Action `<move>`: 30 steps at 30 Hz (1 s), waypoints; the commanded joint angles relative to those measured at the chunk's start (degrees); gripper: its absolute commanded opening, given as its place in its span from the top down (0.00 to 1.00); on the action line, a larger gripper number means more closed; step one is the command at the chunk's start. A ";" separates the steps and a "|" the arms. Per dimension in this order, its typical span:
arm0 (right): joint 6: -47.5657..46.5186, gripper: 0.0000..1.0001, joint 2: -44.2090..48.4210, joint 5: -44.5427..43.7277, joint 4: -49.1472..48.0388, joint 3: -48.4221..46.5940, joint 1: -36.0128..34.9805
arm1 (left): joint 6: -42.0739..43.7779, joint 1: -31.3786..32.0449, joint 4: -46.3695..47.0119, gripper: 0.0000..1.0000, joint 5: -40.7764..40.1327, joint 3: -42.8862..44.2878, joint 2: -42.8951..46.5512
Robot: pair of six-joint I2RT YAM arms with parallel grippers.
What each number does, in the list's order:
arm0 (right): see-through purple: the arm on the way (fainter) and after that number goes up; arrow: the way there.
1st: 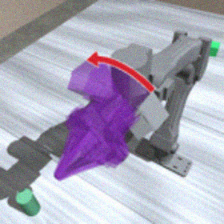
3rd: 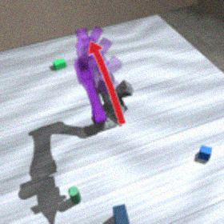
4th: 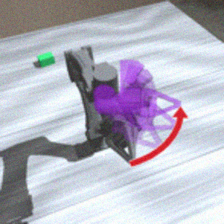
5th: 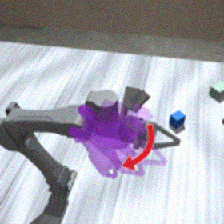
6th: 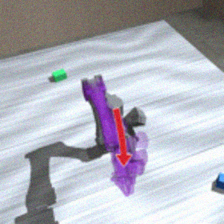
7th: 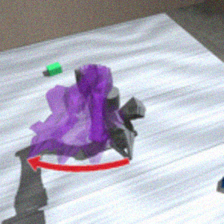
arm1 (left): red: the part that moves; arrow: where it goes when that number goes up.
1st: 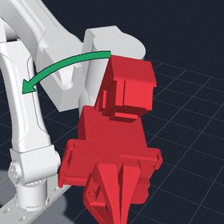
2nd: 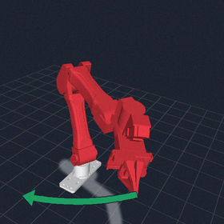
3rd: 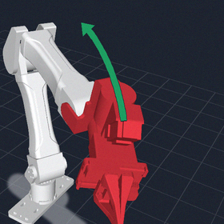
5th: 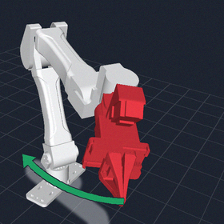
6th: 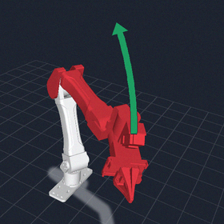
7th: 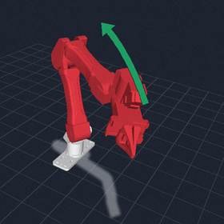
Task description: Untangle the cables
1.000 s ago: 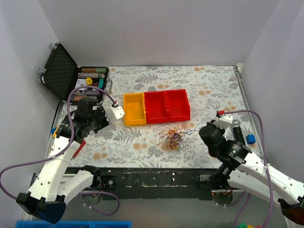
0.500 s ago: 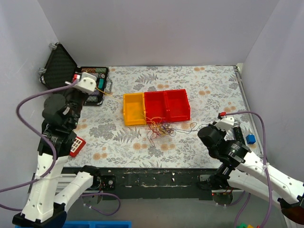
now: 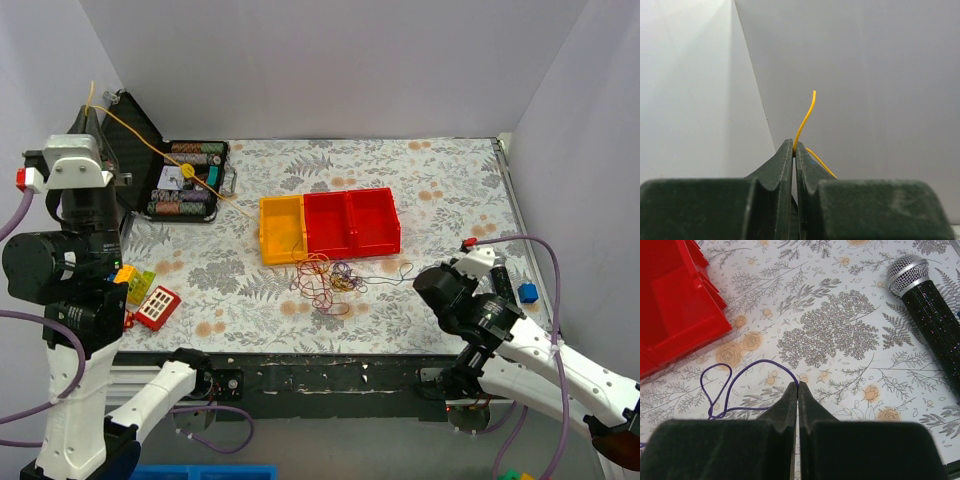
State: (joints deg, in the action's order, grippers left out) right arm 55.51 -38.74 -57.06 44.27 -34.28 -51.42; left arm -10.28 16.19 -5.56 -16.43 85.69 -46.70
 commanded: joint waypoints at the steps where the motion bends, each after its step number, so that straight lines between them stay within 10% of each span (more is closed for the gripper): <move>1: 3.82 0.99 -1.51 -2.71 3.37 -0.08 0.44 | 1.40 -0.37 5.21 0.97 -4.05 1.41 -1.29; 11: 1.28 0.99 -2.83 -0.61 -0.23 1.15 0.79 | 7.39 -0.45 16.38 1.00 -9.59 0.35 -2.78; 22: -12.76 0.99 -7.76 11.94 -13.82 2.55 0.71 | -4.30 -0.45 -16.65 0.93 21.84 3.87 -0.15; 30: -30.36 0.60 -2.21 34.44 -41.97 6.16 0.71 | -7.20 -0.45 -20.54 0.91 37.43 -2.81 2.75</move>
State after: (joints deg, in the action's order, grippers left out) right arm 35.22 -41.78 -34.85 18.61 -27.94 -50.74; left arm -15.25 16.19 -22.33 11.55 84.93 -44.56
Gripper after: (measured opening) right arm 0.352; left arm 0.091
